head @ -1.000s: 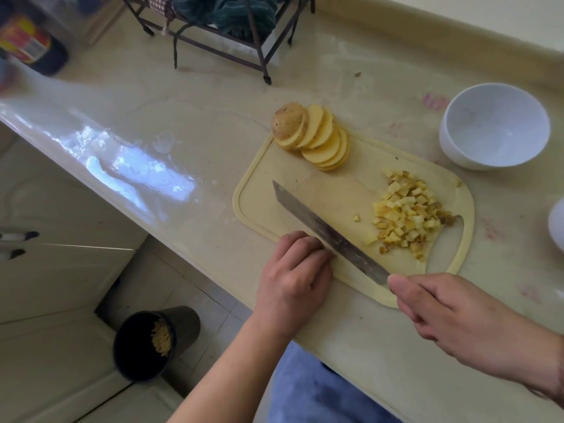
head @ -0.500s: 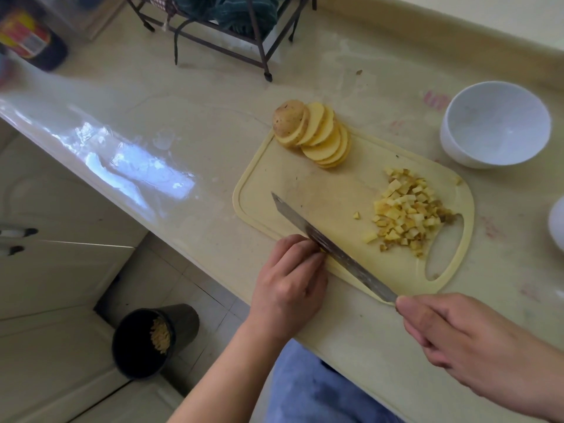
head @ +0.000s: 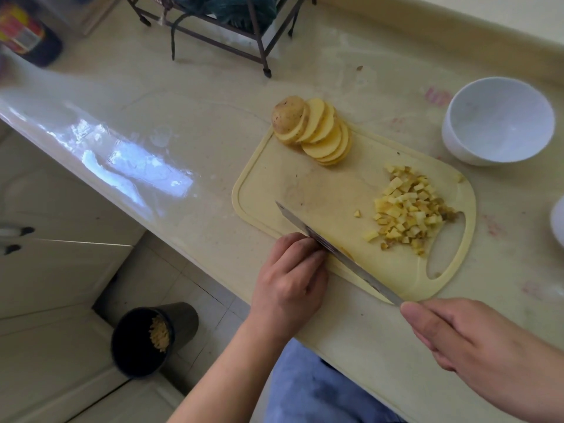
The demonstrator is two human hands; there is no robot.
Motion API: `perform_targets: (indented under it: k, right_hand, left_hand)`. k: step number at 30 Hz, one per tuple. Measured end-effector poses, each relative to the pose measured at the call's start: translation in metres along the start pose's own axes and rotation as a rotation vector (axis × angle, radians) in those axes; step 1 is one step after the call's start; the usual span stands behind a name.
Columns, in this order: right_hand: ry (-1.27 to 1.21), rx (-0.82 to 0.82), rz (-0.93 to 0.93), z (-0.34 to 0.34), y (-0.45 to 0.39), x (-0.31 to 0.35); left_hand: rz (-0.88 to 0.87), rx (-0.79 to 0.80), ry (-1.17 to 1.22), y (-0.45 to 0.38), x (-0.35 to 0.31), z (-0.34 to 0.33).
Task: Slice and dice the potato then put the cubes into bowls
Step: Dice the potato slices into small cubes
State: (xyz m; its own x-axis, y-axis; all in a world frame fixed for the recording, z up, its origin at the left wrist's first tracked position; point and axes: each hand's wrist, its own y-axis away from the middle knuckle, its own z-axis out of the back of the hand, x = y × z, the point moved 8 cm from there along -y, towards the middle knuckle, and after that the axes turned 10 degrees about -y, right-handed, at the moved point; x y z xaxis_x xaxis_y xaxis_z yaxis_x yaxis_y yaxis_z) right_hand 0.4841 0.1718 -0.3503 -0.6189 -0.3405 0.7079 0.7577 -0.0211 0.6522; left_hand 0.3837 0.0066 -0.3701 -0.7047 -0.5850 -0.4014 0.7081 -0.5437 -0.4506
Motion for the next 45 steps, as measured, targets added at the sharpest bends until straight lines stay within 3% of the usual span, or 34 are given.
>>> perform_targets:
  k: [7,16,25,31,37,42,45]
  right_hand:
    - [0.019,-0.023,0.090,-0.009,-0.022,0.015]
    - [-0.147,0.029,-0.034,-0.001,-0.012,0.009]
    - [-0.340,-0.014,-0.131,0.008,-0.001,0.032]
    - [-0.161,-0.116,-0.040,0.008,-0.003,0.055]
    - [0.160,-0.290,0.046,-0.007,0.003,0.054]
    - [0.548,-0.387,0.067,-0.022,0.014,0.058]
    - [0.652,-0.372,0.079,-0.030,0.013,0.054]
  left_hand:
    - [-0.007,0.001,0.015,-0.001,-0.001,0.001]
    - [-0.026,0.039,-0.007,-0.006,0.002,0.001]
    - [-0.265,0.238,-0.084,-0.042,0.012,-0.005]
    - [-0.281,0.235,-0.076,-0.078,0.058,-0.003]
    - [-0.206,0.254,0.133,-0.100,0.111,0.017]
    - [0.018,0.221,0.191,-0.118,0.149,0.051]
    - [-0.205,0.466,0.282,-0.133,0.104,0.050]
